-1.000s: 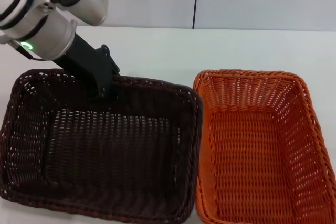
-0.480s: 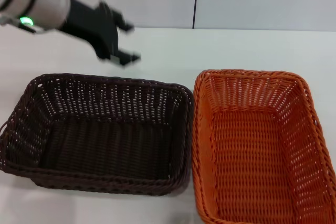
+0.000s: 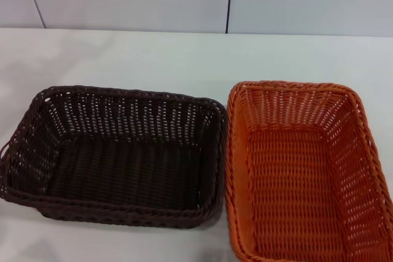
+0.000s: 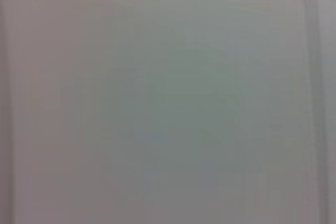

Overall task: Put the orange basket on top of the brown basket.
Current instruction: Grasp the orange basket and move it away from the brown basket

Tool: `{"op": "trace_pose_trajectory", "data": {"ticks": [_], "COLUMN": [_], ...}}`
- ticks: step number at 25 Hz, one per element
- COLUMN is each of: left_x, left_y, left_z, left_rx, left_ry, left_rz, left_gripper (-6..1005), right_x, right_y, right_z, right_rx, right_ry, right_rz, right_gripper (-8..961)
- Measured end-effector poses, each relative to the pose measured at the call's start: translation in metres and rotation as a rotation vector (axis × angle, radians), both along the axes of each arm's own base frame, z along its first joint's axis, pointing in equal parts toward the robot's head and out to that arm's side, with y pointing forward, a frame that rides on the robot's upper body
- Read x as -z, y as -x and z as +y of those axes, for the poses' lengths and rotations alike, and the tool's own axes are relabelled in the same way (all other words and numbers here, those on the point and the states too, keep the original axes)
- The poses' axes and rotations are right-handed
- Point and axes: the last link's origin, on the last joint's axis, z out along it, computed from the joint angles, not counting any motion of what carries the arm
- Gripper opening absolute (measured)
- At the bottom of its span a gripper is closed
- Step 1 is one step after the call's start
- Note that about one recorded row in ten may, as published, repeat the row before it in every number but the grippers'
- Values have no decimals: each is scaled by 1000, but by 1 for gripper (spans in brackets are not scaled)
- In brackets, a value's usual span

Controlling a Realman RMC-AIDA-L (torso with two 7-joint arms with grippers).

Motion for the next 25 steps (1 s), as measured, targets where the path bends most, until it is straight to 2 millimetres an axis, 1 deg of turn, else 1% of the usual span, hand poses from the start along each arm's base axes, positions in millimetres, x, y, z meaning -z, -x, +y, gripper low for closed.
{"op": "trace_pose_trajectory", "data": {"ticks": [1,2,3,4,5,6,7,8,9,12,13,14,16,17,18,19,20,21,22,23,24,25], "left_x": [-11,-15,-22,-22,-27,-28,-30,-34,-34,-32,-29,-29,-26,-25,-24,-24,-24,-24,-24,-24,-24,-24], "left_y": [19,28,46,46,67,72,85,105,105,126,139,139,150,156,165,165,172,172,180,187,187,189], "left_z": [-7,-11,-19,-19,-29,-31,-37,-50,-50,-69,-80,-80,-88,-93,-102,-102,-108,-108,-120,-130,-130,-133], "left_rx": [-19,-25,-36,-36,-49,-55,-61,-72,-72,-91,-106,-106,-124,-134,-143,-143,-148,-148,-148,-150,-150,-156], "left_ry": [-64,-89,-137,-137,-188,-196,-225,-283,-283,-375,-427,-427,-459,-479,-519,-519,-549,-549,-593,-616,-616,-623], "left_rz": [-149,-221,-352,-352,-487,-511,-580,-651,-651,-638,-597,-597,-567,-549,-512,-512,-494,-494,-489,-499,-499,-502], "left_gripper": [813,813,813,813,813,813,813,813,813,812,812,812,812,812,812,812,812,812,812,812,812,813], "right_x": [1,1,0,0,0,0,0,1,1,1,4,4,6,9,9,9,10,11,12,16,16,18], "right_y": [1,1,3,3,4,5,6,8,8,10,15,15,22,30,36,36,41,49,55,69,69,76], "right_z": [2,5,9,9,11,13,15,19,19,29,38,38,48,56,59,59,62,65,67,69,69,69], "right_rx": [-8,-15,-27,-27,-34,-41,-48,-64,-64,-103,-142,-142,-187,-230,-258,-258,-283,-319,-347,-413,-413,-444], "right_ry": [11,20,33,33,38,45,53,70,70,114,169,169,236,305,343,343,376,427,472,586,586,643], "right_rz": [2,3,0,0,-5,-9,-11,-4,-4,32,69,69,110,144,161,161,173,185,196,220,220,230], "right_gripper": [604,604,604,604,604,603,603,603,603,603,603,603,603,603,604,604,604,604,604,604,604,604]}}
